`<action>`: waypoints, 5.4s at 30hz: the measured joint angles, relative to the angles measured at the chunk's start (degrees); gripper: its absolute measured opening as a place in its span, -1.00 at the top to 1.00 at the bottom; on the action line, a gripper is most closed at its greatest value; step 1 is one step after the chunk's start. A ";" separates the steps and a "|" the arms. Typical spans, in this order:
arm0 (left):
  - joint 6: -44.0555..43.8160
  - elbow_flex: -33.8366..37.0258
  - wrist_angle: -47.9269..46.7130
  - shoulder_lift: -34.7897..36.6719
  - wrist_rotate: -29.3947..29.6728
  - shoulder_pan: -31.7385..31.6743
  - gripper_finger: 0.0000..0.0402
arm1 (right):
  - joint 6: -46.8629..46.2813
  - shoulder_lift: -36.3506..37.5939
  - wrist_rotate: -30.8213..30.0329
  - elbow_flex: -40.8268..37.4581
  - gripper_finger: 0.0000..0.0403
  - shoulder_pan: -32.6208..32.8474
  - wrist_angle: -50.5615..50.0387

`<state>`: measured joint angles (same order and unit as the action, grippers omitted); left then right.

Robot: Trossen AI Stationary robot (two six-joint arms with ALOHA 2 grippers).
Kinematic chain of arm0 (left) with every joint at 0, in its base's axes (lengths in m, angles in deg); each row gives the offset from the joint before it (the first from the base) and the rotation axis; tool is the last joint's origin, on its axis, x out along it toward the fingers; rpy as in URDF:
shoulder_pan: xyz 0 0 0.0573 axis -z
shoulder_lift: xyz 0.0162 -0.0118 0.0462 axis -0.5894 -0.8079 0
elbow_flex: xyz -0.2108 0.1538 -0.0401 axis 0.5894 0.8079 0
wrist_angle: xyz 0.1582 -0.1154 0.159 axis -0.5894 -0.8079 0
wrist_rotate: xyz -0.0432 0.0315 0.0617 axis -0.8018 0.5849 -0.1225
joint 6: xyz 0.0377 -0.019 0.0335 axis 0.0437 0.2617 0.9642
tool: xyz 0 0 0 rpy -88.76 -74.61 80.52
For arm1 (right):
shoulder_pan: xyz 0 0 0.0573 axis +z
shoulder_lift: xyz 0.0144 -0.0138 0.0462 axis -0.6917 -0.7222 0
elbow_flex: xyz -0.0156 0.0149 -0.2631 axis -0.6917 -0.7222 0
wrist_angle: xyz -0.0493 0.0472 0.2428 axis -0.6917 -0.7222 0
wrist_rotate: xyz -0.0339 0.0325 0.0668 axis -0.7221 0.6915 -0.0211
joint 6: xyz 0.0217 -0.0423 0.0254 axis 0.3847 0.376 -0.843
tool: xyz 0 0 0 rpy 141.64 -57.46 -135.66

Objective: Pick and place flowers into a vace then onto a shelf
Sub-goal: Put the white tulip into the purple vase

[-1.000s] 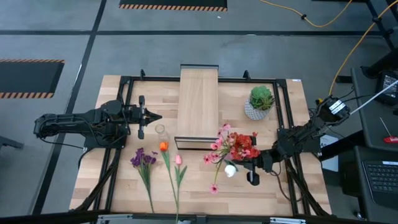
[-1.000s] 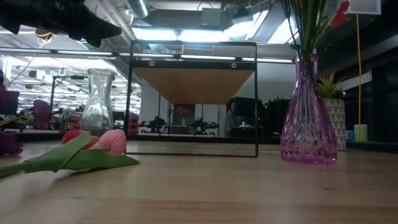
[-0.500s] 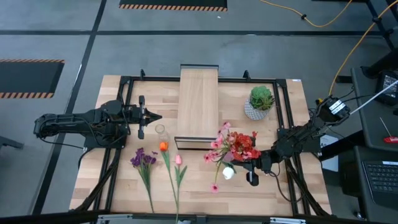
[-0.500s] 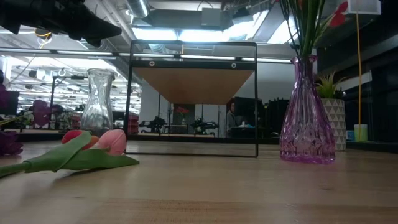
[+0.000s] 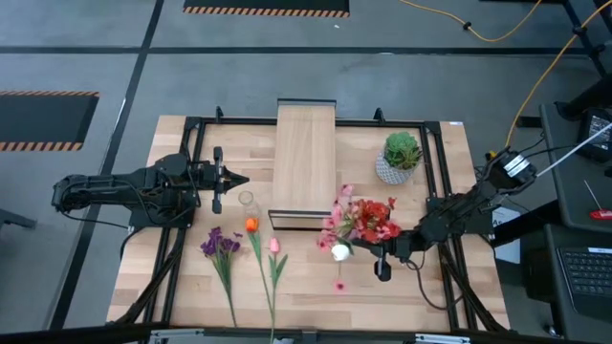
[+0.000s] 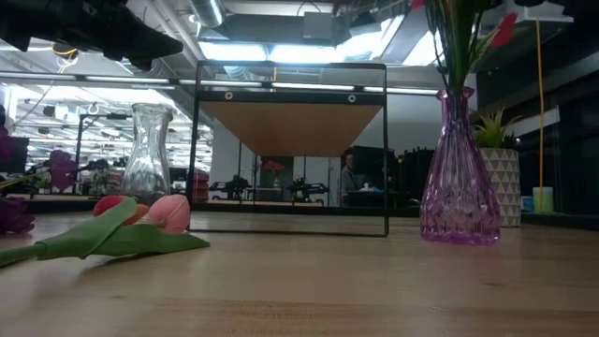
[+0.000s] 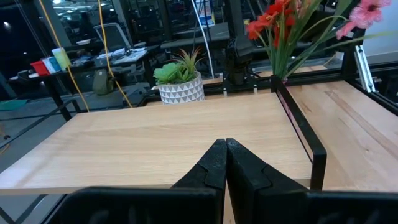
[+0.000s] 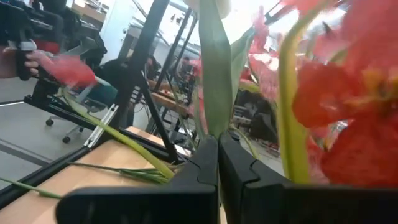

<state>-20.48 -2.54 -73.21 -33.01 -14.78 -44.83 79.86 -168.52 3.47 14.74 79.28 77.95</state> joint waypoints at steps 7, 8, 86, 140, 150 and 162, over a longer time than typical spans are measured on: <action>0.00 0.02 0.00 0.00 -0.01 0.00 0.98 | -1.03 -2.53 -3.00 0.02 1.00 -0.16 1.44; 0.00 0.01 0.00 0.00 0.00 0.00 0.98 | -1.14 -2.72 -3.08 0.00 1.00 -0.16 1.41; 0.00 0.02 0.00 0.00 -0.01 0.00 0.98 | 11.79 -3.27 -14.27 5.25 1.00 0.49 12.06; -0.25 0.02 -0.02 0.01 0.00 0.00 0.98 | -73.38 -12.54 -13.65 47.89 1.00 12.34 -103.26; -1.09 0.02 -0.02 0.01 -0.02 0.00 0.98 | -92.15 -20.29 -3.30 47.82 1.00 11.11 -109.74; -1.09 0.02 -0.04 0.01 -0.01 -0.01 0.98 | -100.94 -22.22 8.10 47.82 1.00 9.73 -113.64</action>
<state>-21.57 -2.52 -73.25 -32.99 -14.79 -44.84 -21.08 -190.75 11.57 62.57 89.01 -35.69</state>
